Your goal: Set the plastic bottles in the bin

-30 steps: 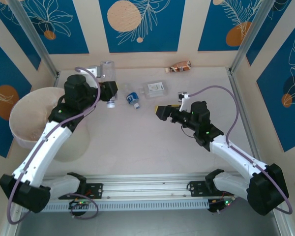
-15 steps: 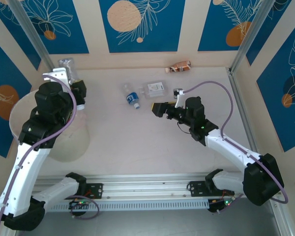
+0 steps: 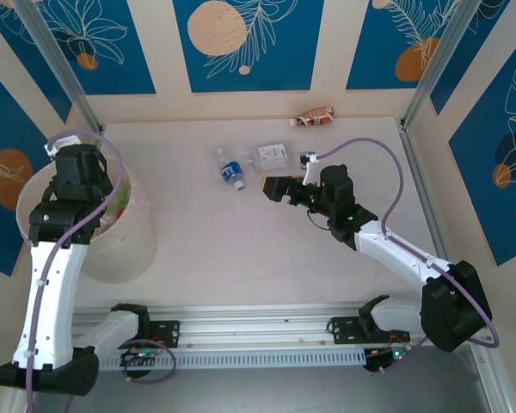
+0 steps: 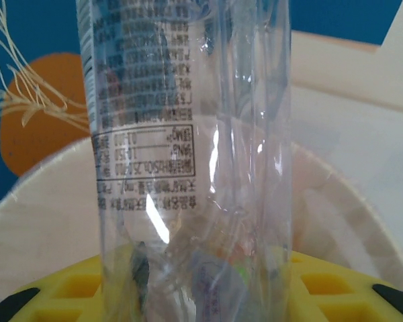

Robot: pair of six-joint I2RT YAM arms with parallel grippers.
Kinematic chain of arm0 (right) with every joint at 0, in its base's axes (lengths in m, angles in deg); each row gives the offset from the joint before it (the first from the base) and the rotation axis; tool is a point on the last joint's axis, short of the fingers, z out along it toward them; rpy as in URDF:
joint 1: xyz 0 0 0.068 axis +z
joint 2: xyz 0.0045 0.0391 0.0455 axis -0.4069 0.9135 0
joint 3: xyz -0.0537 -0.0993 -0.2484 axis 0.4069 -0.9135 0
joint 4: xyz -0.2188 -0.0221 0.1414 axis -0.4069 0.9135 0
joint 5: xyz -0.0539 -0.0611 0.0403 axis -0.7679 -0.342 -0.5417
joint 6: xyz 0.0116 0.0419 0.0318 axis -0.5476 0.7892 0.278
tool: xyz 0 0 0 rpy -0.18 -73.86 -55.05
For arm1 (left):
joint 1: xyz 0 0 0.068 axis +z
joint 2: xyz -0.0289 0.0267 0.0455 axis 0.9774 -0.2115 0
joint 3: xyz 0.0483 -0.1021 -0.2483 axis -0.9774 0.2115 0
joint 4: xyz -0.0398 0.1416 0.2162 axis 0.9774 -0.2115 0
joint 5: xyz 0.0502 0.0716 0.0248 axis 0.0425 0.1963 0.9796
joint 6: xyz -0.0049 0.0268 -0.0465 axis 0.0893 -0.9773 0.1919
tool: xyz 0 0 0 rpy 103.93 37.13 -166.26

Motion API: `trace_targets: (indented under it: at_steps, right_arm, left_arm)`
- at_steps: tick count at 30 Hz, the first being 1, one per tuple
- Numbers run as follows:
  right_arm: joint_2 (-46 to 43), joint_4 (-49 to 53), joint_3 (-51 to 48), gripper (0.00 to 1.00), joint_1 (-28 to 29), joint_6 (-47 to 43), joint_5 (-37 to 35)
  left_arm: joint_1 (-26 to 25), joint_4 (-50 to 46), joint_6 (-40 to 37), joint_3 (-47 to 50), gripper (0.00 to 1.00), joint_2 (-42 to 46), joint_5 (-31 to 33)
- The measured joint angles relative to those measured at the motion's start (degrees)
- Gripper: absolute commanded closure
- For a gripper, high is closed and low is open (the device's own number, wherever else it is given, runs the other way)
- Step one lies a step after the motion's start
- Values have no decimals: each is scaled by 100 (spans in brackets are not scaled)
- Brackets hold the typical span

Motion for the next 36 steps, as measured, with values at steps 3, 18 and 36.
trace_targets:
  at_steps: [3, 18, 36]
  right_arm:
    - [0, 11, 11, 0, 2, -2, 0]
    - [-7, 98, 11, 0, 9, -39, -4]
    - [-7, 201, 11, 0, 13, -39, -7]
  left_arm:
    - [350, -168, 46, 24, 63, -33, -428]
    - [651, 15, 529, 264, 7, -221, -2323]
    - [656, 354, 686, 372, 0, 24, -2608]
